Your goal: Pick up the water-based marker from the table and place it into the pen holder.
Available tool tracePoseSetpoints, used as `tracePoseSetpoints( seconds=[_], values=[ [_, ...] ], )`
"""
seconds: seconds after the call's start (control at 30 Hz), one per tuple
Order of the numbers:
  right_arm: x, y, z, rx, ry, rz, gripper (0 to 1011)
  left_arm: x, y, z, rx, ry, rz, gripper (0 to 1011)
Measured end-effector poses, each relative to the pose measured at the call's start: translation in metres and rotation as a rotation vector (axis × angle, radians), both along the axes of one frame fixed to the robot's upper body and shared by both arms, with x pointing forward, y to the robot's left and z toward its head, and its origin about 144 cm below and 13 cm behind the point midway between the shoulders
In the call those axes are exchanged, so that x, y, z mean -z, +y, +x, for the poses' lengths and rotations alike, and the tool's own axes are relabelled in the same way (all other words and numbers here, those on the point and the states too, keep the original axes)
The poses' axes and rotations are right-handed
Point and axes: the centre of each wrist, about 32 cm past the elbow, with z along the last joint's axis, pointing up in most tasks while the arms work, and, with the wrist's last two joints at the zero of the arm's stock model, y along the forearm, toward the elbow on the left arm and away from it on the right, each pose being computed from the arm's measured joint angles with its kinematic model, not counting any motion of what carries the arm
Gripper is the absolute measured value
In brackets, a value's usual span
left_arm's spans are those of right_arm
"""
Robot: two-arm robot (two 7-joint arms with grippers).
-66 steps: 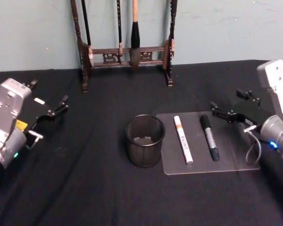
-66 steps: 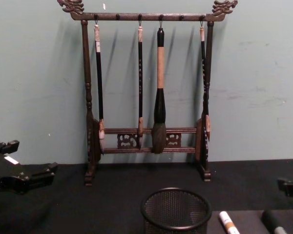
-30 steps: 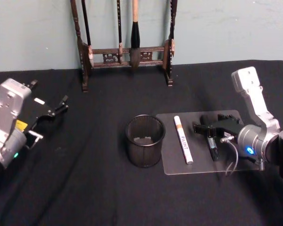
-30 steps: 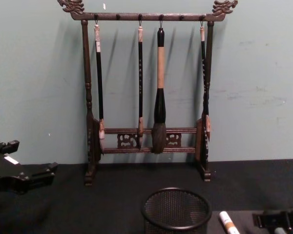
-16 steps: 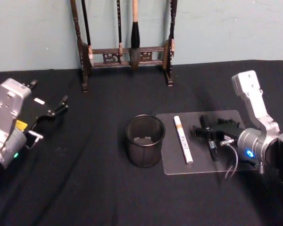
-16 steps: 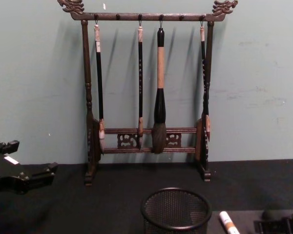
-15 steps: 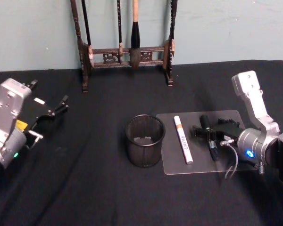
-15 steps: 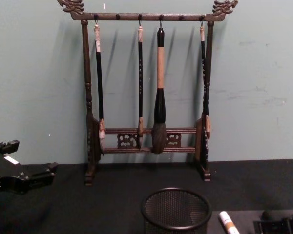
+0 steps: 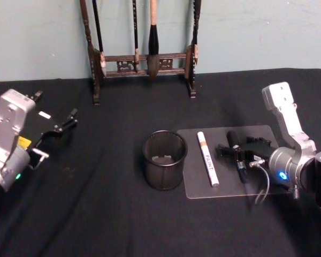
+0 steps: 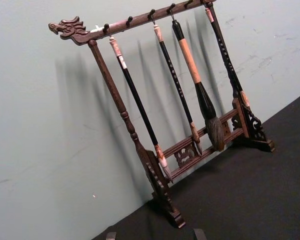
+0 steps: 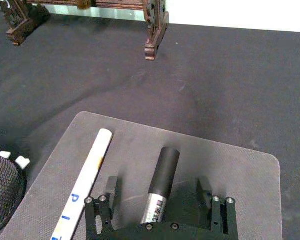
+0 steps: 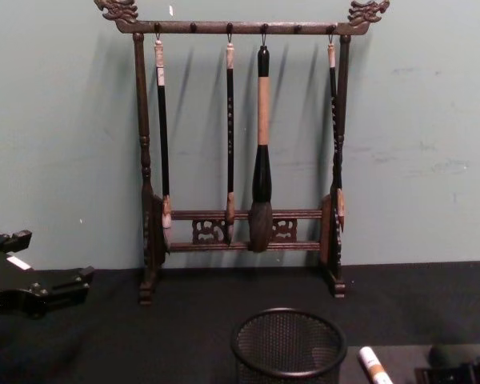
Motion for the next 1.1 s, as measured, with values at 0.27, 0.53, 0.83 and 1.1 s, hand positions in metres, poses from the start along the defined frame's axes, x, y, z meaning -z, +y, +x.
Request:
tracePoseSetpoints(
  seconds=[0.27,0.53,0.83,1.1],
  values=[
    [0.0016,0.0003,-0.0003,-0.003,0.0,-0.009,1002,0.0,0.0,0.0,0.0,0.0,0.0,1001],
    [0.0025,0.0009,-0.0007,-0.009,-0.001,-0.016,1002,0.0,0.0,0.0,0.0,0.0,0.0,1001],
    [0.0041,0.0011,-0.0015,-0.015,-0.004,-0.025,1002,0.0,0.0,0.0,0.0,0.0,0.0,1001],
    [0.005,0.0013,-0.0021,-0.02,-0.01,-0.034,1002,0.0,0.0,0.0,0.0,0.0,0.0,1001]
  ],
)
